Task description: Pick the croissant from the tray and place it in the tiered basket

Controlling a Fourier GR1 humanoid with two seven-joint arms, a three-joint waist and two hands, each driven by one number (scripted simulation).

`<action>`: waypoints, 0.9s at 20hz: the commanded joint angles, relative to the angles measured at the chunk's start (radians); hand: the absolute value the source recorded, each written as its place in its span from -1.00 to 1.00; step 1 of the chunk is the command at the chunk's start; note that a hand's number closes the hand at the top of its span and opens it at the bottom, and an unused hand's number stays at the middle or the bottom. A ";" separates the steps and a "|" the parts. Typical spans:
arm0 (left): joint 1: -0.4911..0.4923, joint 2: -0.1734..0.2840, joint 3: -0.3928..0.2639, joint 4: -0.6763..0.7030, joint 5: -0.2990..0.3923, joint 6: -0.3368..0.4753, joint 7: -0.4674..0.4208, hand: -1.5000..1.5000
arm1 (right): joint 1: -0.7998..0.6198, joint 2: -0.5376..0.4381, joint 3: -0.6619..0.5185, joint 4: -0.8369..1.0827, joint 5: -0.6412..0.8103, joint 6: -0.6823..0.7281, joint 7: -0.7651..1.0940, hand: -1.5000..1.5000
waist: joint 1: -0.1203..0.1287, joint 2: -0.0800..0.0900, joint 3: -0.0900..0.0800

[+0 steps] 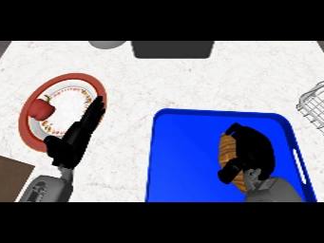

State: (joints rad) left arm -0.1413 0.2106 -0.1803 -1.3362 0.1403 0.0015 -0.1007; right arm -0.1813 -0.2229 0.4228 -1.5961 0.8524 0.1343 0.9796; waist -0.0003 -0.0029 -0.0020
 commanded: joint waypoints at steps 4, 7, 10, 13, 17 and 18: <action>0.051 0.009 0.032 -0.025 -0.004 -0.006 -0.002 0.00 | 0.229 -0.163 -0.129 -0.157 0.020 -0.028 -0.009 1.00 | -0.045 -0.010 0.003; 0.080 0.027 0.082 0.005 0.009 0.015 -0.028 0.00 | 0.341 -0.292 -0.345 -0.129 -0.040 -0.065 -0.038 1.00 | -0.140 -0.019 0.004; 0.107 0.032 0.097 -0.011 0.022 0.016 -0.034 0.00 | 0.455 -0.396 -0.519 -0.117 -0.102 -0.100 -0.117 1.00 | -0.165 -0.026 0.005; 0.118 0.019 0.085 -0.021 0.010 0.032 -0.027 0.00 | 0.557 -0.436 -0.692 -0.177 -0.212 -0.180 -0.251 1.00 | -0.162 -0.030 0.004; 0.111 0.021 0.080 -0.031 0.015 0.015 -0.026 0.00 | 0.560 -0.378 -0.882 -0.265 -0.453 -0.227 -0.384 1.00 | -0.141 -0.030 0.003; 0.093 0.035 0.086 -0.030 0.008 0.018 -0.011 0.00 | 0.570 -0.389 -0.930 -0.305 -0.478 -0.237 -0.414 1.00 | -0.137 -0.028 0.002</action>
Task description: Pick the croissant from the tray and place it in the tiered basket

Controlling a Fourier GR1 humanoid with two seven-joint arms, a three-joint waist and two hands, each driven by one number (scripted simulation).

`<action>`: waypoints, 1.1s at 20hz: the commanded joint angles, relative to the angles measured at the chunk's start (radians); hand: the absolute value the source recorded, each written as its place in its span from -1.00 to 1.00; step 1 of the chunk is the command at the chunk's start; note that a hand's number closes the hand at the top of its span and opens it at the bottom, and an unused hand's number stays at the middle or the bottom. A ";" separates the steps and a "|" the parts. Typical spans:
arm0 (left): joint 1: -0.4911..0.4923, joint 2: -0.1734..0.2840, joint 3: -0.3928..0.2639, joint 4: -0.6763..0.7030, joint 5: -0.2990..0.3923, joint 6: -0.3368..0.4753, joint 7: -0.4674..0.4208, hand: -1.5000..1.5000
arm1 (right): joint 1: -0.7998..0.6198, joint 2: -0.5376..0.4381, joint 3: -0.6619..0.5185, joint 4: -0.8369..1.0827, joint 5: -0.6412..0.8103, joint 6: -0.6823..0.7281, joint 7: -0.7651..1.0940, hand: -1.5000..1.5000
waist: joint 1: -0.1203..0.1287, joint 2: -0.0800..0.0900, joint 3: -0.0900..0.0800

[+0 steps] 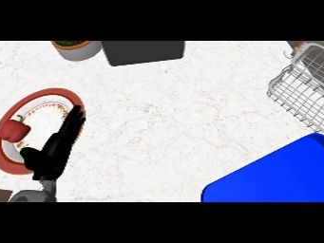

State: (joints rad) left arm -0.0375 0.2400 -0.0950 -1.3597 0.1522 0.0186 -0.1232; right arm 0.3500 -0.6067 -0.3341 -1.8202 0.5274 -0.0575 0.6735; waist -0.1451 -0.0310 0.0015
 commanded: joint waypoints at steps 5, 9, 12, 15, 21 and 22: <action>0.000 -0.016 -0.044 -0.062 -0.014 -0.010 0.039 0.00 | 0.158 -0.039 -0.430 -0.196 -0.339 0.040 -0.235 1.00 | 0.064 0.013 -0.002; 0.017 0.012 -0.041 -0.071 -0.010 -0.058 0.023 0.00 | 0.113 -0.146 -0.630 -0.142 -0.517 0.195 -0.170 1.00 | 0.118 0.024 -0.003; -0.038 -0.033 -0.060 -0.030 -0.030 -0.050 0.013 0.00 | 0.022 -0.238 -0.685 -0.132 -0.574 0.250 -0.037 1.00 | 0.132 0.029 -0.003; -0.072 -0.038 -0.055 -0.008 -0.036 -0.054 0.034 0.00 | -0.112 -0.358 -0.649 -0.021 -0.556 0.228 0.049 1.00 | 0.151 0.033 -0.002; -0.071 -0.087 -0.097 0.004 -0.082 -0.039 0.013 0.00 | -0.321 -0.513 -0.478 0.157 -0.555 0.197 0.162 1.00 | 0.175 0.037 -0.002; -0.090 -0.104 -0.107 -0.014 -0.081 -0.030 0.062 0.00 | -0.352 -0.534 -0.433 0.133 -0.561 0.199 0.207 1.00 | 0.172 0.036 -0.002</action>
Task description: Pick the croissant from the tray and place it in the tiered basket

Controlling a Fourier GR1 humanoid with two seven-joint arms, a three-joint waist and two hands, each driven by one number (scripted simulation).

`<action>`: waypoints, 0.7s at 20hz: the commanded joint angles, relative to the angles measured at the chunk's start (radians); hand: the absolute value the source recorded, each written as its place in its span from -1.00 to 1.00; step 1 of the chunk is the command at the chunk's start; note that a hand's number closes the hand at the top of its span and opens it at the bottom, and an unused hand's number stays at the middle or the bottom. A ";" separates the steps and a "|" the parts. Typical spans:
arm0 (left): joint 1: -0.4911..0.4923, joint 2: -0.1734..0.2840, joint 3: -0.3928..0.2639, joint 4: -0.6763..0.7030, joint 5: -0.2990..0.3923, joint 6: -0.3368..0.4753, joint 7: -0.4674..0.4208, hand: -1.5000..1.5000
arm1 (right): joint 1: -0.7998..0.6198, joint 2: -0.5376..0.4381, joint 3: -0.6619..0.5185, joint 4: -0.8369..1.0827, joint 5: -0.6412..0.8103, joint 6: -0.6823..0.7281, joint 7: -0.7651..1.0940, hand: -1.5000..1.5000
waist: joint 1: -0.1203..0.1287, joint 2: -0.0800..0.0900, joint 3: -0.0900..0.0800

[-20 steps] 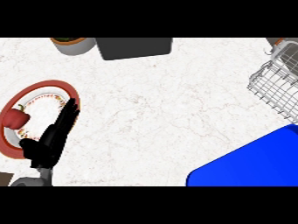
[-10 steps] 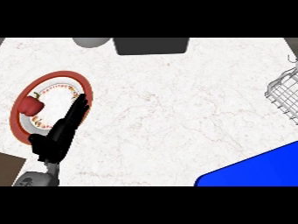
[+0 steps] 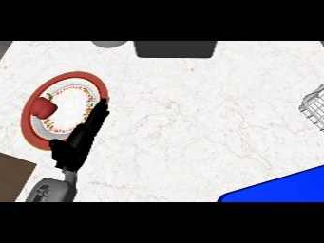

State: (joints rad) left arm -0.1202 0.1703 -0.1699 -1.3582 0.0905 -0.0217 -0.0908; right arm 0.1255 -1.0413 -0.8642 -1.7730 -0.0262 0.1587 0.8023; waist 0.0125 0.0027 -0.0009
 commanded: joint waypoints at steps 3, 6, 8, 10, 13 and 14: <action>-0.037 0.023 0.047 0.072 0.004 -0.052 -0.045 0.00 | -0.220 -0.094 0.201 0.163 0.019 -0.047 0.036 1.00 | 0.005 0.002 0.000; 0.018 -0.027 -0.019 0.012 -0.049 0.008 -0.049 0.00 | -0.325 -0.122 0.339 0.352 0.039 -0.075 -0.030 1.00 | 0.038 0.008 0.001; -0.038 -0.027 0.003 0.032 -0.015 -0.022 -0.007 0.00 | -0.417 -0.158 0.399 0.459 0.036 -0.055 -0.065 1.00 | 0.044 0.011 0.001; -0.006 0.003 0.026 0.075 -0.022 -0.050 -0.071 0.00 | -0.476 -0.098 0.476 0.457 0.076 -0.098 -0.075 1.00 | 0.025 0.006 0.000; -0.013 -0.021 -0.001 0.015 -0.031 -0.026 -0.012 0.00 | -0.555 0.000 0.579 0.550 0.146 -0.179 -0.119 1.00 | 0.048 0.010 0.001; 0.000 0.022 0.032 0.008 0.002 -0.078 -0.015 0.00 | -0.621 -0.023 0.595 0.592 0.151 -0.148 -0.121 1.00 | 0.033 0.006 0.001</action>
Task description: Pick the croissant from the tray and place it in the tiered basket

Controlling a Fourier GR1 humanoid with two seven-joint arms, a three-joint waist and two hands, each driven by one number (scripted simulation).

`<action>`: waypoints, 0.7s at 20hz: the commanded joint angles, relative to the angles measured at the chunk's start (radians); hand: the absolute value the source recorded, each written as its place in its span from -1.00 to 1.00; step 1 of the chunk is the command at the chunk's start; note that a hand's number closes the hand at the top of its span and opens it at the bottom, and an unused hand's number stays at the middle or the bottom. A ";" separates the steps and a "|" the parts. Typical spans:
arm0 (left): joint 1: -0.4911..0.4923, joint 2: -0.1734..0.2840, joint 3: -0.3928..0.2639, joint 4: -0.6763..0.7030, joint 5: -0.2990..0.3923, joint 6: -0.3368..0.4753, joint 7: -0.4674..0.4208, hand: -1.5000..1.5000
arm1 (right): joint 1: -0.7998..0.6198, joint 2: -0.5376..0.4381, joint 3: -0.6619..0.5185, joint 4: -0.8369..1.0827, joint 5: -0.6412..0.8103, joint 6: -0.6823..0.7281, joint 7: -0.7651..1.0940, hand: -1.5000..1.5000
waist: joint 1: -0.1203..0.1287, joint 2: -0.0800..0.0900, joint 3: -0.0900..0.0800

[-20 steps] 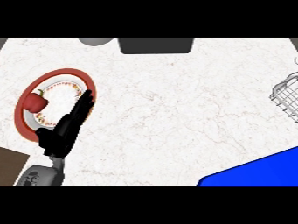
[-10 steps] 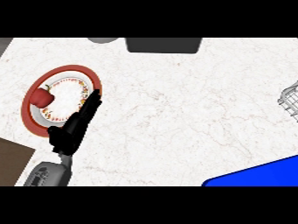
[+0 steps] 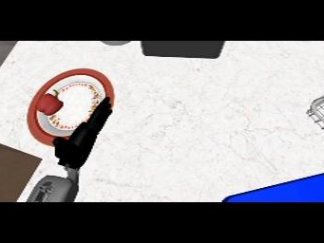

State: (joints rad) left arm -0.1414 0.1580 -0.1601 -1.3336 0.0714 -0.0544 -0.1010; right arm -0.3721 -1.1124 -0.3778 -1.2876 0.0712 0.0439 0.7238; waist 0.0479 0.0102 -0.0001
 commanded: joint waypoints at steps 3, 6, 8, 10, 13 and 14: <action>-0.016 -0.011 0.022 -0.040 0.012 0.003 0.052 0.00 | -0.231 0.077 0.150 0.237 0.096 -0.020 -0.095 1.00 | -0.011 -0.003 0.000; 0.003 -0.016 0.015 -0.001 -0.007 -0.006 -0.009 0.00 | -0.326 0.155 0.164 0.327 0.116 -0.067 -0.126 1.00 | -0.012 -0.003 0.000; -0.012 0.004 0.047 0.045 -0.006 -0.020 -0.045 0.00 | -0.394 0.162 0.153 0.377 0.104 -0.046 -0.125 1.00 | -0.018 -0.003 0.000; -0.005 -0.003 0.032 -0.023 -0.003 -0.010 0.037 0.00 | -0.438 0.176 0.133 0.426 0.091 -0.038 -0.141 1.00 | -0.018 -0.005 0.000; 0.048 -0.006 0.026 -0.064 -0.017 -0.002 0.016 0.00 | -0.378 0.244 0.112 0.397 0.065 -0.066 -0.104 1.00 | -0.033 -0.010 0.000; 0.026 0.015 0.057 -0.003 0.015 -0.041 -0.017 0.00 | -0.448 0.224 0.068 0.450 0.010 -0.035 -0.007 1.00 | -0.026 -0.007 0.000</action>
State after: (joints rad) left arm -0.1324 0.1566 -0.1228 -1.3474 0.0683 -0.0679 -0.0965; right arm -0.7583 -0.9199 -0.2636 -0.9031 0.1383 -0.0024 0.6313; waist 0.0237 0.0042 -0.0001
